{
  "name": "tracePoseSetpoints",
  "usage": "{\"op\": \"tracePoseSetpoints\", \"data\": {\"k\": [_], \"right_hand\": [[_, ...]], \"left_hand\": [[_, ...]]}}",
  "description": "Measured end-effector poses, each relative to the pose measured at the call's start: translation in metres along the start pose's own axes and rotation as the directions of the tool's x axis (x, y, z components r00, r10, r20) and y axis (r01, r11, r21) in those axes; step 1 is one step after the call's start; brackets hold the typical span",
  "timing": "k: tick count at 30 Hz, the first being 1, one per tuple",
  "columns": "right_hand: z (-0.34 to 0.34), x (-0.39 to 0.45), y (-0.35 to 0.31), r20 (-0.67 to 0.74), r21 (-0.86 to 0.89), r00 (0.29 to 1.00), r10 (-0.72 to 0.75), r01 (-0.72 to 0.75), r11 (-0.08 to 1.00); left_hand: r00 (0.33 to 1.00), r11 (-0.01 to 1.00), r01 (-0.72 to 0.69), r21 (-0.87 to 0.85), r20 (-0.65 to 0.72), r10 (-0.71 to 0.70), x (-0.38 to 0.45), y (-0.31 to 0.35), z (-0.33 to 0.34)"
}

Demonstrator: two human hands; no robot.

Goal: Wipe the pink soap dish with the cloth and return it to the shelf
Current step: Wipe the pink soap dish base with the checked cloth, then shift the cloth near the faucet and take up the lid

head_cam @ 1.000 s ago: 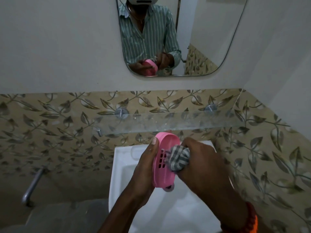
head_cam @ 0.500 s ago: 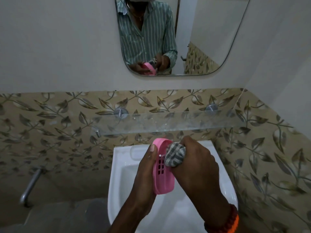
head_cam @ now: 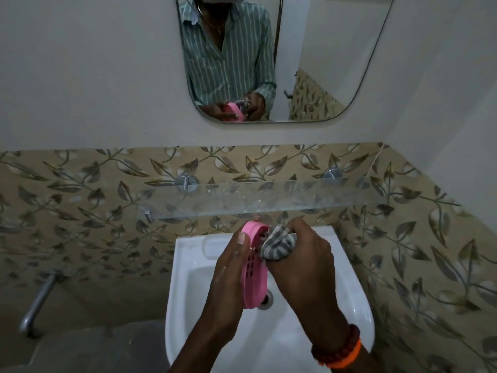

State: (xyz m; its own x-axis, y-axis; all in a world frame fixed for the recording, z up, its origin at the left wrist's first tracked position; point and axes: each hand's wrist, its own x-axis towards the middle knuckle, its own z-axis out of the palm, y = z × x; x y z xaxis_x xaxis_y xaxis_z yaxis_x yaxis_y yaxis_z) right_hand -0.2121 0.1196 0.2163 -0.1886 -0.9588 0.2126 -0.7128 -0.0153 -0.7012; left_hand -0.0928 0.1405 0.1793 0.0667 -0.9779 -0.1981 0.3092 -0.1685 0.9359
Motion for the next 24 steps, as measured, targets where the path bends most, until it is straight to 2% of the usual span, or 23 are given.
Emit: {"op": "tracePoseSetpoints", "data": {"k": [2, 4, 7, 9, 11, 12, 15, 17, 20, 22, 24], "right_hand": [[0.006, -0.014, 0.006, 0.08, 0.05, 0.997, 0.016, -0.02, 0.999], [0.011, -0.024, 0.009, 0.091, 0.101, 0.996, -0.004, -0.005, 0.995], [0.007, -0.01, 0.009, -0.057, 0.07, 0.993, -0.105, 0.109, 0.992], [0.003, 0.0, 0.008, -0.106, 0.044, 0.978, -0.179, 0.184, 0.982], [0.002, 0.001, 0.014, -0.129, 0.115, 0.949, -0.289, 0.304, 0.946], [0.001, 0.0, 0.019, -0.15, 0.219, 0.938, -0.311, 0.338, 0.915], [-0.002, -0.002, 0.034, -0.164, 0.567, 0.976, -0.144, 0.213, 0.796], [-0.001, -0.004, 0.045, -0.136, 0.63, 0.991, -0.004, 0.089, 0.772], [0.007, -0.012, 0.06, -0.022, 0.673, 0.991, 0.133, -0.084, 0.735], [0.011, -0.018, 0.067, 0.03, 0.673, 0.989, 0.146, -0.128, 0.729], [0.018, -0.022, 0.072, 0.084, 0.679, 0.986, 0.141, -0.161, 0.716]], "left_hand": [[1.0, 1.0, -0.004, -0.013, 0.029, 0.004, 0.008, -0.001, -0.005], [0.999, 1.0, 0.012, -0.013, 0.035, -0.012, 0.012, 0.0, -0.008], [0.999, 0.999, 0.042, -0.017, -0.019, -0.043, 0.004, -0.008, -0.002], [0.996, 0.994, 0.092, -0.066, -0.015, -0.094, 0.0, -0.01, 0.003], [0.991, 0.984, 0.124, -0.13, -0.028, -0.129, 0.002, -0.01, 0.0], [0.988, 0.973, 0.148, -0.18, -0.009, -0.152, 0.003, -0.01, -0.004], [0.985, 0.932, 0.17, -0.32, 0.053, -0.162, 0.005, -0.008, -0.021], [0.987, 0.935, 0.161, -0.316, 0.036, -0.158, 0.01, -0.01, -0.029], [1.0, 0.991, 0.009, -0.13, -0.022, -0.011, 0.013, -0.016, -0.04], [0.993, 0.996, -0.086, 0.038, -0.076, 0.089, 0.011, -0.021, -0.049], [0.993, 0.987, -0.091, 0.136, -0.068, 0.1, 0.01, -0.03, -0.062]]}}
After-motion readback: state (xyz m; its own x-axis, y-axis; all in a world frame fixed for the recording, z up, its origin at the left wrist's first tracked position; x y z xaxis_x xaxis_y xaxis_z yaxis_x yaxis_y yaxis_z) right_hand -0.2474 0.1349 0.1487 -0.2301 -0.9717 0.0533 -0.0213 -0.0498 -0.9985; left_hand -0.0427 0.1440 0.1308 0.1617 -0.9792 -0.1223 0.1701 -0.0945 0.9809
